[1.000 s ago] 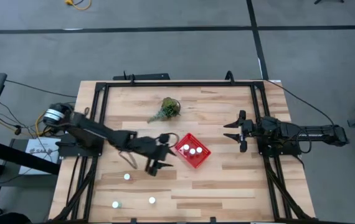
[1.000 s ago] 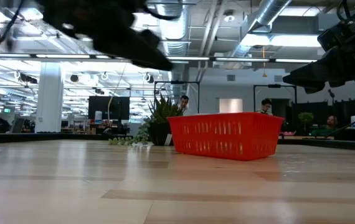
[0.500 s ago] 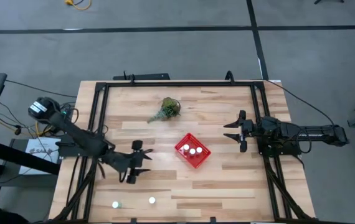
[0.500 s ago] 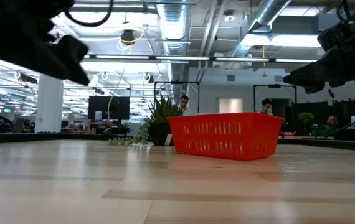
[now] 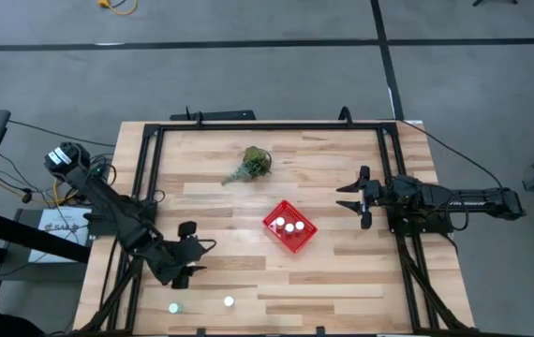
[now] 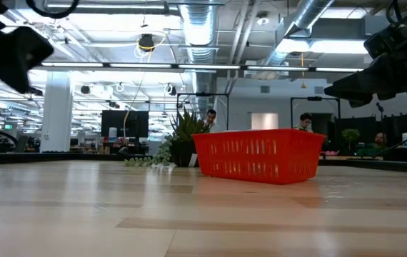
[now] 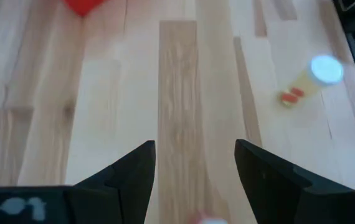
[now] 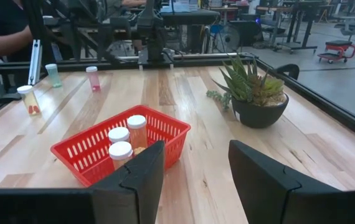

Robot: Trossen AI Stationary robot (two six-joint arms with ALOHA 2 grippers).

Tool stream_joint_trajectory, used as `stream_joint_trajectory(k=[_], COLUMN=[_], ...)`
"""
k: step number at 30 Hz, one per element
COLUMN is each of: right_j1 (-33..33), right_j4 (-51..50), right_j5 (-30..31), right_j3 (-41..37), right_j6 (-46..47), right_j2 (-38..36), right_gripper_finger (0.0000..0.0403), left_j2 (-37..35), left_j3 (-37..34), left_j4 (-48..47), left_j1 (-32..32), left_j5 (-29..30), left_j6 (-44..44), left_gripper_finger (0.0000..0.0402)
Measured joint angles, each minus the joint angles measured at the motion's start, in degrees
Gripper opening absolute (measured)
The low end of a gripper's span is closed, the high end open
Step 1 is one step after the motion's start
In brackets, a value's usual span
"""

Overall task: Pick and place pill bottles into a basket
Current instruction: Put the pink pill bottle into the red bin

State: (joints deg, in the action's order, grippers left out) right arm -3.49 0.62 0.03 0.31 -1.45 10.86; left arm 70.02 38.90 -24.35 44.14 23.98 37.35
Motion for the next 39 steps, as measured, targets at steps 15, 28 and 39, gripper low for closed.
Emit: stream_joint_trajectory(k=[15, 28, 39], right_j1=[0.0, 0.0, 0.0], right_j4=[0.0, 0.0, 0.0], right_j5=[0.0, 0.0, 0.0], right_j3=[0.0, 0.0, 0.0], right_j6=[0.0, 0.0, 0.0], right_j2=[0.0, 0.0, 0.0], right_gripper_finger=[0.0173, 0.0173, 0.0173], left_j2=[1.1, 11.8, 12.1], left_j3=[1.4, 1.3, 1.5], left_j4=[-10.9, -6.9, -6.1], left_j1=[2.3, 2.3, 2.3], left_j5=[-8.2, -11.2, -10.1], left_j6=[14.3, 13.4, 13.1], left_gripper_finger=[0.0210, 0.0210, 0.0191])
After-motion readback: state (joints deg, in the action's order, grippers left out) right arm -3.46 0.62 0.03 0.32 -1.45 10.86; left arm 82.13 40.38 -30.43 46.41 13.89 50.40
